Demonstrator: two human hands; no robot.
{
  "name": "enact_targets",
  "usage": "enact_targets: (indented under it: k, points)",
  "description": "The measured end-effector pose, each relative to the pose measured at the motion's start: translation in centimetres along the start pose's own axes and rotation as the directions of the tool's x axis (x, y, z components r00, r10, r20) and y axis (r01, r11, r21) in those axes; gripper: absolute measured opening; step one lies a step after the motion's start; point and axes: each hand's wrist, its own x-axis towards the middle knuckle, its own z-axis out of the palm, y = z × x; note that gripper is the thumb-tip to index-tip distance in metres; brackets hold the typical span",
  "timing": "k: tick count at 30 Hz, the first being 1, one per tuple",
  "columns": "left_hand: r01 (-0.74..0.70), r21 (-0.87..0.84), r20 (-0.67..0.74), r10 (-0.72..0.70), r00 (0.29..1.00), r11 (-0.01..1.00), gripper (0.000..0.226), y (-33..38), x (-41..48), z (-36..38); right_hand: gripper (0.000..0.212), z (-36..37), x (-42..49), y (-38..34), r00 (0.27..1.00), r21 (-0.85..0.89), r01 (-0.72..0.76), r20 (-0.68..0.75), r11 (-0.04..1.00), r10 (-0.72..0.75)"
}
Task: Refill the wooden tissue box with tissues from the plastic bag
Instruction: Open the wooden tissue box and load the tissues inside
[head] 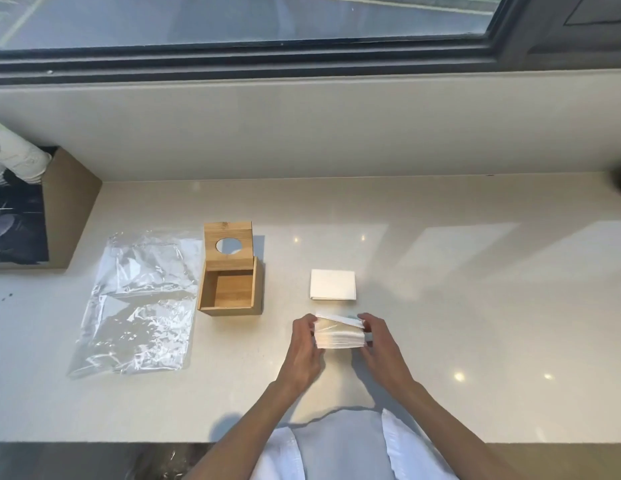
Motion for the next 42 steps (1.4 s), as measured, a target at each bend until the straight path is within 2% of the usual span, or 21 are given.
enact_targets:
  k: [3, 5, 8, 11, 13, 15, 18, 19, 21, 23, 25, 27, 29, 30, 32, 34, 36, 40, 42]
  points:
    - [-0.033, 0.079, 0.040, 0.030, 0.999, 0.996, 0.065, -0.2, -1.6, 0.4, 0.050, 0.2, -1.5, 0.7, 0.996, -0.124, 0.082, 0.042, 0.989, -0.078]
    - [-0.031, 0.136, 0.055, 0.024, 0.998, 0.990, 0.055, 0.0, -2.0, 0.3, 0.044, 0.2, -1.8, 0.7, 0.997, -0.134, 0.073, 0.017, 0.988, -0.071]
    - [-0.106, 0.165, 0.027, 0.103, 0.994, 0.981, 0.040, 0.5, -2.3, -0.1, 0.036, -0.1, -2.1, 0.3, 0.998, -0.108, 0.058, -0.006, 0.992, -0.059]
    - [-0.145, 0.160, 0.057, 0.138, 0.989, 0.976, 0.050, 0.2, -2.2, 0.0, 0.036, -0.3, -2.3, 0.4, 0.999, -0.122, 0.046, 0.024, 0.992, -0.043]
    - [-0.082, 0.126, 0.123, 0.066, 0.990, 0.989, 0.047, 0.3, -1.7, 0.4, 0.043, 0.0, -2.1, 0.1, 0.998, -0.071, -0.058, 0.023, 0.996, 0.060]
    - [0.031, 0.056, 0.151, -0.039, 0.988, 0.998, 0.039, 0.5, -1.0, 0.7, 0.050, 0.4, -1.8, -0.7, 0.976, 0.059, -0.219, 0.008, 0.974, 0.219]
    - [0.137, -0.003, 0.160, -0.135, 0.978, 0.991, 0.050, 0.6, -0.5, 1.1, 0.058, 0.9, -1.6, -1.4, 0.965, 0.113, -0.262, 0.009, 0.959, 0.262]
    - [0.149, -0.002, 0.173, -0.146, 0.974, 0.989, 0.053, 0.5, -0.5, 1.2, 0.060, 1.0, -1.7, -1.4, 0.970, 0.077, -0.245, 0.010, 0.967, 0.245]
    - [0.171, -0.002, 0.188, -0.167, 0.968, 0.985, 0.054, 0.2, -0.4, 1.2, 0.064, 1.1, -2.2, -1.1, 0.991, -0.180, -0.130, -0.010, 0.975, 0.131]
    - [0.186, 0.004, 0.199, -0.183, 0.963, 0.982, 0.054, -0.2, -0.3, 1.0, 0.066, 1.6, -2.2, -0.8, 0.997, -0.507, 0.077, 0.015, 0.859, -0.080]
    - [0.189, 0.012, 0.224, -0.187, 0.957, 0.982, 0.054, -0.5, -0.3, 0.8, 0.065, 2.0, -1.9, -1.3, 0.987, -0.631, 0.157, 0.065, 0.760, -0.150]
    - [0.175, 0.015, 0.242, -0.173, 0.955, 0.985, 0.055, -0.3, -0.3, 0.5, 0.061, 2.2, -1.5, -1.8, 0.989, -0.643, 0.140, 0.052, 0.753, -0.139]
    - [0.165, 0.009, 0.263, -0.162, 0.951, 0.986, 0.057, -0.1, -0.1, 0.2, 0.065, 2.2, -1.3, -1.6, 0.996, -0.581, 0.080, 0.007, 0.810, -0.093]
    - [0.164, 0.005, 0.276, -0.159, 0.948, 0.986, 0.058, 0.2, 0.0, 0.0, 0.070, 2.2, -1.3, -1.5, 1.000, -0.490, 0.011, -0.021, 0.872, -0.024]
    - [0.166, -0.012, 0.303, -0.154, 0.940, 0.986, 0.061, 0.6, 0.2, -0.1, 0.083, 2.4, -1.2, -1.5, 0.978, -0.171, -0.209, -0.046, 0.963, 0.204]
    - [0.172, -0.021, 0.325, -0.156, 0.933, 0.985, 0.062, 0.9, 0.4, 0.0, 0.091, 2.9, -1.1, -1.7, 0.934, 0.080, -0.355, -0.003, 0.931, 0.356]
    - [0.165, -0.023, 0.325, -0.148, 0.934, 0.986, 0.060, 1.1, 0.4, 0.2, 0.090, 3.2, -1.2, -1.9, 0.924, 0.155, -0.381, 0.017, 0.912, 0.383]
    - [0.173, -0.016, 0.296, -0.160, 0.942, 0.985, 0.061, 0.8, -0.1, 0.4, 0.083, 3.2, -1.5, -1.8, 0.912, 0.185, -0.401, -0.011, 0.897, 0.410]
    - [0.170, -0.003, 0.283, -0.163, 0.945, 0.985, 0.051, 0.4, -0.2, 0.7, 0.083, 3.1, -1.5, -1.7, 0.912, 0.188, -0.405, 0.011, 0.895, 0.410]
